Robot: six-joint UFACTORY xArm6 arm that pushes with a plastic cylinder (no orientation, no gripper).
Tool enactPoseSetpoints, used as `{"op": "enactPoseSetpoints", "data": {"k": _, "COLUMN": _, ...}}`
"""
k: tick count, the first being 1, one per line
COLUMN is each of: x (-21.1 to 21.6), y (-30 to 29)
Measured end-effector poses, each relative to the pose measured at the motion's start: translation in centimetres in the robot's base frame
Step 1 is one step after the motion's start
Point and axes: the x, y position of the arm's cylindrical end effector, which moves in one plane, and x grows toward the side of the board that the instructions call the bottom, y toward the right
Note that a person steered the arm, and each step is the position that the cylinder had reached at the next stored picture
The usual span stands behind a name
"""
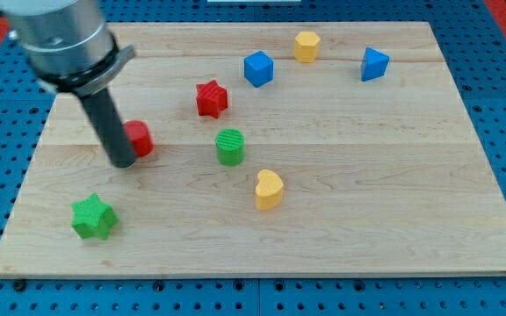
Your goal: Move the red star to the center left
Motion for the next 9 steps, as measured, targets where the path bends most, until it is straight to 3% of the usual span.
{"op": "enactPoseSetpoints", "data": {"k": 4, "x": -4.1, "y": 7.1}}
{"op": "enactPoseSetpoints", "data": {"k": 6, "x": -9.0, "y": 11.7}}
{"op": "enactPoseSetpoints", "data": {"k": 7, "x": -11.7, "y": 10.4}}
{"op": "enactPoseSetpoints", "data": {"k": 9, "x": -15.7, "y": 13.3}}
